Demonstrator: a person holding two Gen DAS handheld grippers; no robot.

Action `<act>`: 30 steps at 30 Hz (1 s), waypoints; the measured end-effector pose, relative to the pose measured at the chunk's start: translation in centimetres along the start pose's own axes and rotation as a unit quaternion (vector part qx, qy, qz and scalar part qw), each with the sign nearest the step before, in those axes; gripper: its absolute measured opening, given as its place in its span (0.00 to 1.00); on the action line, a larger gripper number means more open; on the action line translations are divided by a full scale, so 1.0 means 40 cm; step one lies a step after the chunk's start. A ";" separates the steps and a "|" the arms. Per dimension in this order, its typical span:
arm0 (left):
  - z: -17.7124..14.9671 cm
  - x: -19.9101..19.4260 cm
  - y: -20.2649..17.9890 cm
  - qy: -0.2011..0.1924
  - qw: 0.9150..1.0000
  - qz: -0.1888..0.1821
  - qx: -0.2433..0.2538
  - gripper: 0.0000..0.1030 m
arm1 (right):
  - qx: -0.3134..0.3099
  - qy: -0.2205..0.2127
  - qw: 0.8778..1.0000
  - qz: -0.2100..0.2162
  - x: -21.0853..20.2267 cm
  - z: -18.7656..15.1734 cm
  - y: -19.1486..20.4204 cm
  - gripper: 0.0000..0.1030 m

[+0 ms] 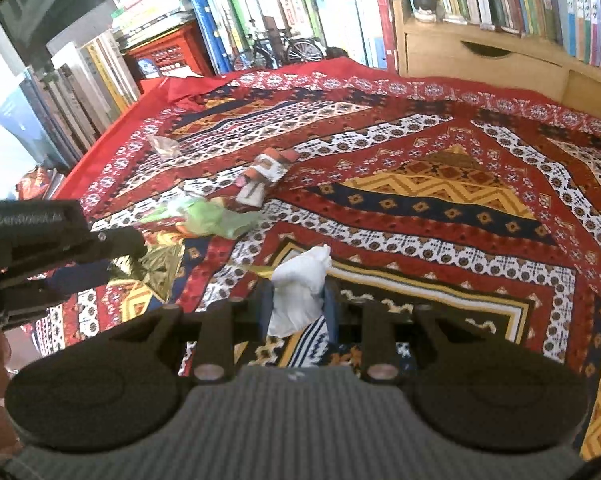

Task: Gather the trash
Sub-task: 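Carry the gold foil and white tissue over the black bin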

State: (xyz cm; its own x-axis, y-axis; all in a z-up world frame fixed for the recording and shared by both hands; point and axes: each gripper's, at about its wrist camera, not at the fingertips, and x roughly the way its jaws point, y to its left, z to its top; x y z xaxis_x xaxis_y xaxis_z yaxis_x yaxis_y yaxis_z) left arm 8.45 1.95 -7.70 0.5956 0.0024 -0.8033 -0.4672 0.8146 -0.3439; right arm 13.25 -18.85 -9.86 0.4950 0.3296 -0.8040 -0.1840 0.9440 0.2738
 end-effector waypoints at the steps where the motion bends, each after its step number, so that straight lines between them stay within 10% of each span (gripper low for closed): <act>1: -0.008 -0.015 0.013 -0.001 1.000 0.001 0.000 0.32 | 0.000 -0.001 1.000 0.000 -0.008 -0.007 0.009 0.31; 30: -0.195 -0.307 0.473 0.021 0.997 0.064 -0.024 0.32 | -0.048 0.015 0.999 0.022 -0.154 -0.307 0.334 0.31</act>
State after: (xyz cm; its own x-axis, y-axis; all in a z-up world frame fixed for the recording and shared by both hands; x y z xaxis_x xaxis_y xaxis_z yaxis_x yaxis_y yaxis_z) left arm -12.82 12.82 -8.12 0.5008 0.0794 -0.8619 -0.5696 0.7800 -0.2591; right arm -2.68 -8.43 -7.71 0.4597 0.3685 -0.8080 -0.2858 0.9228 0.2582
